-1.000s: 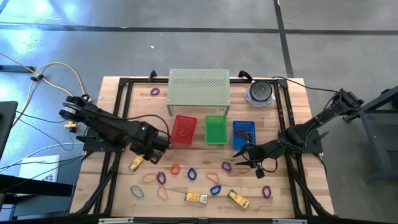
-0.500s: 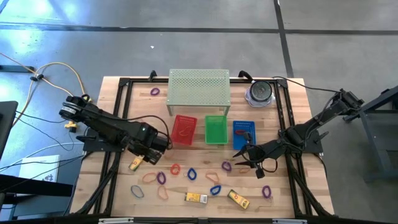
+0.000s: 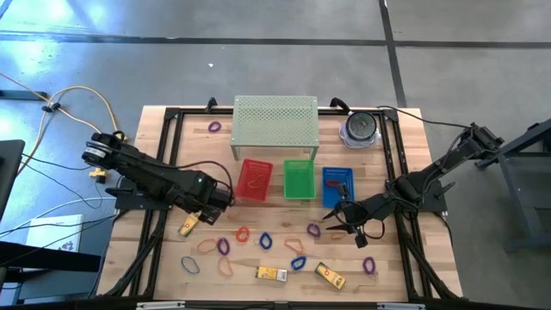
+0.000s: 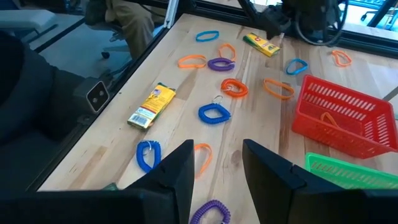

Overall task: Pick & Place Office Desk Supplies
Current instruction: Put the left yellow crayon box into the green bin

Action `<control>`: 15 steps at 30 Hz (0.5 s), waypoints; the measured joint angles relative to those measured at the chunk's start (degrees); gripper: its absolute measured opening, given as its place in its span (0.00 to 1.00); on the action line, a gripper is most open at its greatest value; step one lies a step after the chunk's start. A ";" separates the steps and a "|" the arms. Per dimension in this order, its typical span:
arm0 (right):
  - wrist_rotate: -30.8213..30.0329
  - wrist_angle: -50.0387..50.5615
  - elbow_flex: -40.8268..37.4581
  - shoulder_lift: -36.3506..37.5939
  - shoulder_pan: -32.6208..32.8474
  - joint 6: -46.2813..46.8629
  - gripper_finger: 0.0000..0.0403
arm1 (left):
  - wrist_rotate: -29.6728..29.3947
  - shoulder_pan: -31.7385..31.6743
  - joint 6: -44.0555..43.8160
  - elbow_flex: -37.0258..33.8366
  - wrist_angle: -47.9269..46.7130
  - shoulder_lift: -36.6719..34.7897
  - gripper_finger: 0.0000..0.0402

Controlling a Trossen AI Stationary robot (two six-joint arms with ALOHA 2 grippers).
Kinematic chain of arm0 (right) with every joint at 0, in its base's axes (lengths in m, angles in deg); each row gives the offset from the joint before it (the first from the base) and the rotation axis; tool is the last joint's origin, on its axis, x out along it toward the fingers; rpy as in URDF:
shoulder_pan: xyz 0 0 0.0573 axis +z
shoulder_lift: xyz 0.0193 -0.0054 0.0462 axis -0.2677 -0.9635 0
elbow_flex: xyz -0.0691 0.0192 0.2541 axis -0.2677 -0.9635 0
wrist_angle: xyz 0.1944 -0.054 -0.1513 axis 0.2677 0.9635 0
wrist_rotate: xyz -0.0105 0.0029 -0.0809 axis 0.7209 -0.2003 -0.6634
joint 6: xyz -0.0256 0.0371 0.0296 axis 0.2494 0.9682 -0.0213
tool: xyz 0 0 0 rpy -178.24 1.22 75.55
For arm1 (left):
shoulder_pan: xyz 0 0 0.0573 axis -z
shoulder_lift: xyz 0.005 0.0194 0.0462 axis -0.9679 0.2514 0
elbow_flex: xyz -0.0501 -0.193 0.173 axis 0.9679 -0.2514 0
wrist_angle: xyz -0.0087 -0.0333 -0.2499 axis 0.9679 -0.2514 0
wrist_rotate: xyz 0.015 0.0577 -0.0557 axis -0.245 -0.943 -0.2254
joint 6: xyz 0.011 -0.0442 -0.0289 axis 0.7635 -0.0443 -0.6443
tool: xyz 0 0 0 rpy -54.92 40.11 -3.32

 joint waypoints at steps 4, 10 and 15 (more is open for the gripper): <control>-0.02 -0.02 0.00 0.00 -0.02 0.00 0.31 | -0.06 -0.48 2.37 -1.57 4.25 0.02 0.68; 0.00 0.00 0.00 0.00 0.00 0.21 0.31 | -1.71 -0.48 2.40 -2.36 5.29 0.00 0.68; -0.01 -0.02 0.00 0.00 -0.01 0.84 0.31 | -1.65 -0.16 2.93 -4.53 5.63 0.01 0.68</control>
